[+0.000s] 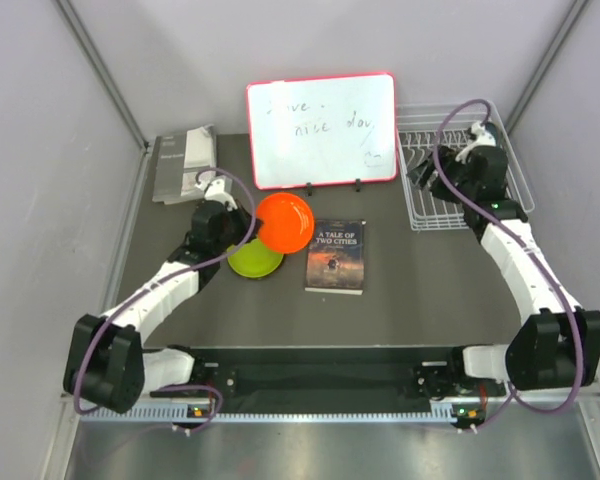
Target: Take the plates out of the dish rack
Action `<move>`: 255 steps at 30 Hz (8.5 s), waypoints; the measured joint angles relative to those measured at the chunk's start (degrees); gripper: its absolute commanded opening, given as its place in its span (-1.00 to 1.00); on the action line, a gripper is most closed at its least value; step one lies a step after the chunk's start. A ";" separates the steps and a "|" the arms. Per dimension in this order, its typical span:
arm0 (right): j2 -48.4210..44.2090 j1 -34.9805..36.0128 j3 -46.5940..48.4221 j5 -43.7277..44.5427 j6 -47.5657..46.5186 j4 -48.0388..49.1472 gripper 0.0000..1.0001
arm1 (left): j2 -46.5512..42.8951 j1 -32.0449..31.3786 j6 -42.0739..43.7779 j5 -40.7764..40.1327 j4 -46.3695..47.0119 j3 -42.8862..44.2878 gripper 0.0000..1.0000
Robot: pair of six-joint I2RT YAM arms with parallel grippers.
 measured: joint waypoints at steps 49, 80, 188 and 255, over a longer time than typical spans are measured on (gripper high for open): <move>31.76 -13.64 34.27 17.14 -16.17 -8.35 0.71 | 1.18 8.90 0.02 -7.39 -6.91 -8.20 0.61; 55.36 -19.26 58.38 18.43 -23.50 -11.98 -0.20 | 3.80 8.94 2.84 12.20 -1.60 0.92 0.76; -2.40 16.76 -2.21 2.84 -1.64 -5.62 -1.00 | 11.82 -0.74 -6.49 24.41 18.14 3.65 0.98; 3.06 13.84 -9.81 -8.24 8.74 14.56 0.39 | 0.28 10.67 0.07 6.82 5.18 -7.67 -1.00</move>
